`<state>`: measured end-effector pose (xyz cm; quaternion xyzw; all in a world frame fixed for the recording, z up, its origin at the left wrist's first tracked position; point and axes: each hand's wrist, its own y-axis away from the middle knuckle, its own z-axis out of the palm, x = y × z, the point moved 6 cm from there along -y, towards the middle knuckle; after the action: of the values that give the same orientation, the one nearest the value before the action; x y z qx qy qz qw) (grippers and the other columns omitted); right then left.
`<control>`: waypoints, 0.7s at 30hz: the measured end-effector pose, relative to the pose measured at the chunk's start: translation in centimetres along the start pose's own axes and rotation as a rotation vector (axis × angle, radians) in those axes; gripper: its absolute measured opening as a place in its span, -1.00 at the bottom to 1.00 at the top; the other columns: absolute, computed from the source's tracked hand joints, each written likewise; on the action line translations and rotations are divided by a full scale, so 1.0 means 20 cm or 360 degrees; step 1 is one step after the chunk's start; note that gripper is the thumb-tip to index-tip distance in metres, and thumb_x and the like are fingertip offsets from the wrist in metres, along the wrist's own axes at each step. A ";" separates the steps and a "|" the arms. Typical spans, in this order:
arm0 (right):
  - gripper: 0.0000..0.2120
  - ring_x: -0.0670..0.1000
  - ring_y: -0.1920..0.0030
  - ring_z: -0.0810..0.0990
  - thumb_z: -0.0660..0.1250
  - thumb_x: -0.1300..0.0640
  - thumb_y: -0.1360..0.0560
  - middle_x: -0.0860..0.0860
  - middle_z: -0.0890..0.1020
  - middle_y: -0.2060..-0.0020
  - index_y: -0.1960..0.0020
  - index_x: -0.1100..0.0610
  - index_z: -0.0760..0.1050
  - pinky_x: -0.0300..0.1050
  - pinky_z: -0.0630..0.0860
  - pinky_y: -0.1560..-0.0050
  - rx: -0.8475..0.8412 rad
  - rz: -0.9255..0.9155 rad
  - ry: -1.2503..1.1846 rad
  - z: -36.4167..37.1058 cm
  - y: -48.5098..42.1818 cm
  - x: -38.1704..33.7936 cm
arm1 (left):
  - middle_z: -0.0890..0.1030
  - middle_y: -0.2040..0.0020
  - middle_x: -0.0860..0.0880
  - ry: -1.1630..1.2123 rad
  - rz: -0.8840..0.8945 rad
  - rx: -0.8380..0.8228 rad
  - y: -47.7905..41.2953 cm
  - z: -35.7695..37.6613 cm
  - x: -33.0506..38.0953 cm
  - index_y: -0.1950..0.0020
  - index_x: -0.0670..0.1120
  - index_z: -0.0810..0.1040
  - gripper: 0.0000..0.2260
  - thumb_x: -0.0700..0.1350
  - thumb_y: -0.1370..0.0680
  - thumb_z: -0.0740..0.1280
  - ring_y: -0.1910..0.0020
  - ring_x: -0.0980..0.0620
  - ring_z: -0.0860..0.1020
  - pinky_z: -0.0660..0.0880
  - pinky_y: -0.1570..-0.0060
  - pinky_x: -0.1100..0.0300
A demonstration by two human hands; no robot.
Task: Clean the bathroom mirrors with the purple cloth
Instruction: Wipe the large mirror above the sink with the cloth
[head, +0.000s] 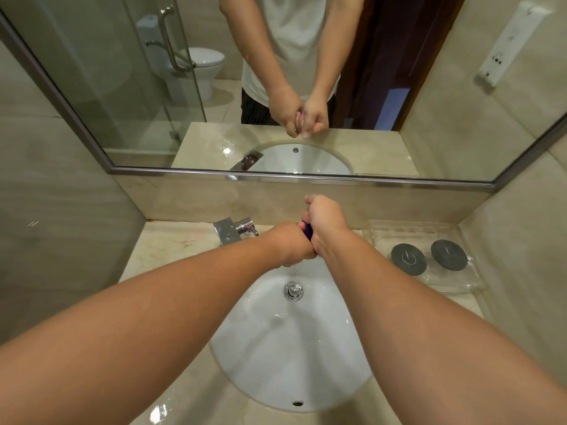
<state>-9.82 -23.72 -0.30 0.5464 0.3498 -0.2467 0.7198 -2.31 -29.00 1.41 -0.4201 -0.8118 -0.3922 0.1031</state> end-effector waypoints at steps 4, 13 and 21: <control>-0.63 -0.01 0.41 0.56 0.46 -0.17 -0.47 0.05 0.57 0.31 0.15 0.14 0.51 -0.13 0.53 0.38 -0.0279 0.0011 -0.0288 0.00 0.05 -0.04 | 0.54 0.40 -0.03 0.0235 -0.0005 0.0084 0.01 -0.11 -0.06 0.05 -0.10 0.48 -0.72 -0.04 -0.35 0.47 0.56 0.03 0.44 0.38 0.49 0.29; -0.73 0.11 0.03 0.72 0.38 -0.05 -0.56 0.09 0.67 -0.03 -0.15 0.10 0.61 0.20 0.64 -0.02 -0.0537 0.0198 -0.0273 -0.13 0.10 0.13 | 0.60 0.06 -0.03 0.1219 0.0081 0.0355 0.05 -0.19 -0.09 -0.12 -0.01 0.46 -0.86 -0.15 -0.58 0.30 0.21 0.06 0.55 0.44 0.30 0.25; -0.71 0.08 0.13 0.70 0.32 -0.06 -0.61 0.12 0.73 0.03 -0.11 0.15 0.62 0.12 0.65 0.06 -0.0538 -0.0137 -0.0005 -0.17 0.16 0.03 | 0.70 -0.02 0.04 0.1200 0.0175 0.0178 0.13 -0.12 -0.08 -0.13 0.00 0.59 -0.74 0.06 -0.51 0.48 0.05 0.15 0.68 0.54 0.19 0.25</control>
<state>-7.91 -19.49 0.54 0.4018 0.4083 -0.2158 0.7907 0.32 -30.78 3.62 -0.2831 -0.7132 -0.4681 0.4382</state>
